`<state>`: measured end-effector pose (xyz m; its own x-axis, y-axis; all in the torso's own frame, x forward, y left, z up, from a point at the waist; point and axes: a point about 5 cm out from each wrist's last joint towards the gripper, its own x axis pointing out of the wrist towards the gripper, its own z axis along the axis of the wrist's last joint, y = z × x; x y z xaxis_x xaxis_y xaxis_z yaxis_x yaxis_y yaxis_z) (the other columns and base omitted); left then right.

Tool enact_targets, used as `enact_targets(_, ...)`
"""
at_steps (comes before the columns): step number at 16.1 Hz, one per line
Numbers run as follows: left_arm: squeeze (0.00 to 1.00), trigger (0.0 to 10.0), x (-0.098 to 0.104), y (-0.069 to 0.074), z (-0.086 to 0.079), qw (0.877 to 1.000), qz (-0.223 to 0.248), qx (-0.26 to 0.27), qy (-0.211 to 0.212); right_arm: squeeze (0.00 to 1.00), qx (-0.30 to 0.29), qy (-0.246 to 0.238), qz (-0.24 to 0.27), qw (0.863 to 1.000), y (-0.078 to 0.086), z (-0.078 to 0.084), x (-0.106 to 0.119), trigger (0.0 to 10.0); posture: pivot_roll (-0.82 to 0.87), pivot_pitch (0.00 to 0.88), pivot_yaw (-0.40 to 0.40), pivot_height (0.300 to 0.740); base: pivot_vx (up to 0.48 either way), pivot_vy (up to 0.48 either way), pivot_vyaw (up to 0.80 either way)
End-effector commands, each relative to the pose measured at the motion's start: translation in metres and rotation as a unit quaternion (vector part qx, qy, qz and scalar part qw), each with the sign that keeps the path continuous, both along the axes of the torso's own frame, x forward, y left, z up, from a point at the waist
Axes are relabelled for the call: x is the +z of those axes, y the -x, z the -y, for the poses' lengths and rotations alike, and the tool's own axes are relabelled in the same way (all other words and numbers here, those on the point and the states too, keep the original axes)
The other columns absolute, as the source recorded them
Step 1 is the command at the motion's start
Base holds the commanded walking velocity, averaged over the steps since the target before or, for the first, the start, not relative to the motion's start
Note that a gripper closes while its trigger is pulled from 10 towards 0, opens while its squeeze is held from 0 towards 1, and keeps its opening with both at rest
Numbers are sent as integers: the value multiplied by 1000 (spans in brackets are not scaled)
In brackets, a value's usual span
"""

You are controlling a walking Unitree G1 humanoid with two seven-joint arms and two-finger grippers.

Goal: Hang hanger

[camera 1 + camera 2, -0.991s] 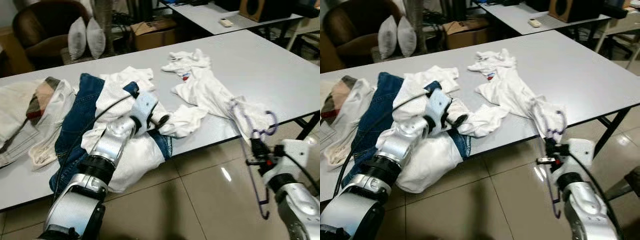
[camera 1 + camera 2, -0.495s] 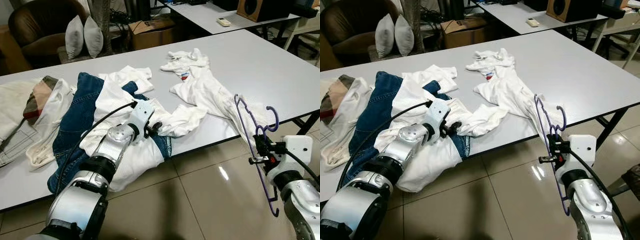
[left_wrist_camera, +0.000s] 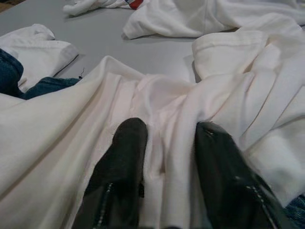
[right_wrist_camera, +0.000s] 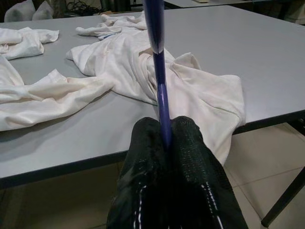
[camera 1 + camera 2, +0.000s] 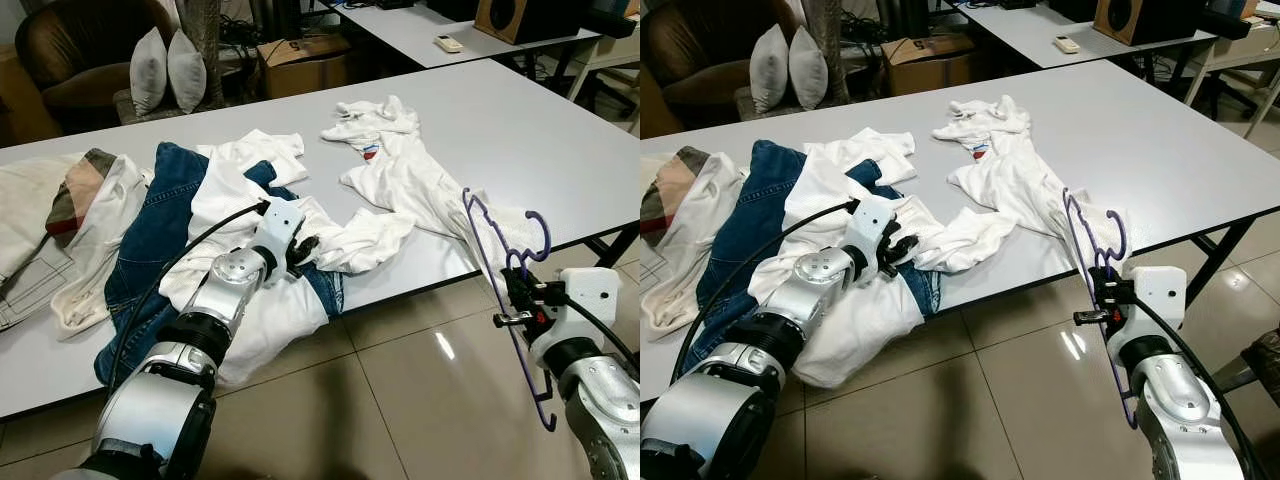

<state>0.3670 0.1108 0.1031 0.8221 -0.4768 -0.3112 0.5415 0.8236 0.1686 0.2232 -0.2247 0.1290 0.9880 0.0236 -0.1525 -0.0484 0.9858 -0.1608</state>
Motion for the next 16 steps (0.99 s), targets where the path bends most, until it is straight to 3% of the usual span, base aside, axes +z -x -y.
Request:
enact_targets(1,0,0,0,-1,-3,1000,-1,6,3,0,3,-1,-2,1000,-2,-1,0,10000,-248,16,76,740,0,0,0)
enact_targets(7,0,0,-4,0,-8,1000,-4,13,-6,0,4,0,0,1000,-3,-2,0,10000,-243,8,81,740,0,0,0)
enact_targets(9,0,0,1,-1,-10,1000,6,15,12,0,3,-2,2,1000,-3,-3,-1,10000,-240,3,84,740,0,0,0)
enact_targets(11,0,0,15,-3,-11,995,16,-6,99,0,-2,-3,6,1000,-3,-3,-1,10000,-235,0,82,740,0,0,0)
enact_targets(12,0,0,33,-4,-19,980,39,-29,192,0,-4,-4,9,1000,-4,-4,-1,10000,-225,0,80,740,0,0,0)
enact_targets(13,0,0,37,-4,-22,976,46,-37,211,0,-5,-5,9,1000,-5,-4,-1,10000,-225,0,80,740,0,0,0)
enact_targets(14,0,0,54,-4,-34,960,67,-54,268,0,-7,-6,11,1000,-6,-4,-2,10000,-213,0,74,740,0,0,0)
enact_targets(16,0,0,92,-4,-71,932,128,-45,337,0,-6,-12,15,1000,-10,-7,-3,10000,-190,0,66,740,0,0,0)
